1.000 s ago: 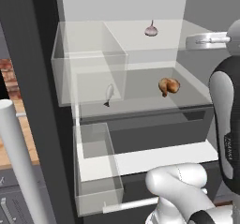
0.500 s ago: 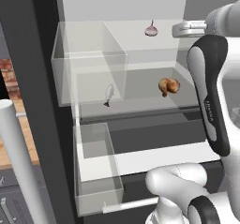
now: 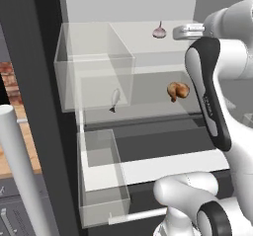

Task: Gather the tomato and garlic from the fridge and place them on a tray on the dining counter. Then gather the fish and chicken drumstick from the fridge and place them on the other tray.

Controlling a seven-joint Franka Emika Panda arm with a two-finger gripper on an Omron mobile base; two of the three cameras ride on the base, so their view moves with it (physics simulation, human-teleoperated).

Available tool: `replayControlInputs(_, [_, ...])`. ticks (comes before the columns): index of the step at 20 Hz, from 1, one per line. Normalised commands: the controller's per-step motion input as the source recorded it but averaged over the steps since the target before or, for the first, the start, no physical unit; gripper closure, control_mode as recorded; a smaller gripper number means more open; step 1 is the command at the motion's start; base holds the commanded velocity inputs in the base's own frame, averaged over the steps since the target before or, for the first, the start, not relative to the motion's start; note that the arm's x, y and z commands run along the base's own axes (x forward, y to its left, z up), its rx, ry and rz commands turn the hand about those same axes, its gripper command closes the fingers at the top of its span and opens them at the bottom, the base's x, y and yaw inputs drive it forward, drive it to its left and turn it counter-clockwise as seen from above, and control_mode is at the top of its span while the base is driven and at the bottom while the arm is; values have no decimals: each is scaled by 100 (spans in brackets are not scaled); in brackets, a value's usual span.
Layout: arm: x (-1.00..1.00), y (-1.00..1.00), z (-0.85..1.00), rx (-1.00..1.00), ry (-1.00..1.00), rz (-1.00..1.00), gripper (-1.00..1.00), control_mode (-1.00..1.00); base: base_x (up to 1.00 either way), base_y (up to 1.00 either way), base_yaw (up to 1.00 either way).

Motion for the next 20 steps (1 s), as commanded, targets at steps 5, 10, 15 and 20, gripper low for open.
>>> replayControlInputs(5, [25, 0, -8, 0, 0, 0, -100, -100, 0, 0, 0])
replayControlInputs(10, [29, 0, -7, 0, 0, 0, -100, -100, 0, 0, 0])
replayControlInputs(15, [35, 0, -6, 0, 0, 0, -100, -100, 0, 0, 0])
replayControlInputs(20, [43, 0, 0, 0, 0, 0, -100, -100, 0, 0, 0])
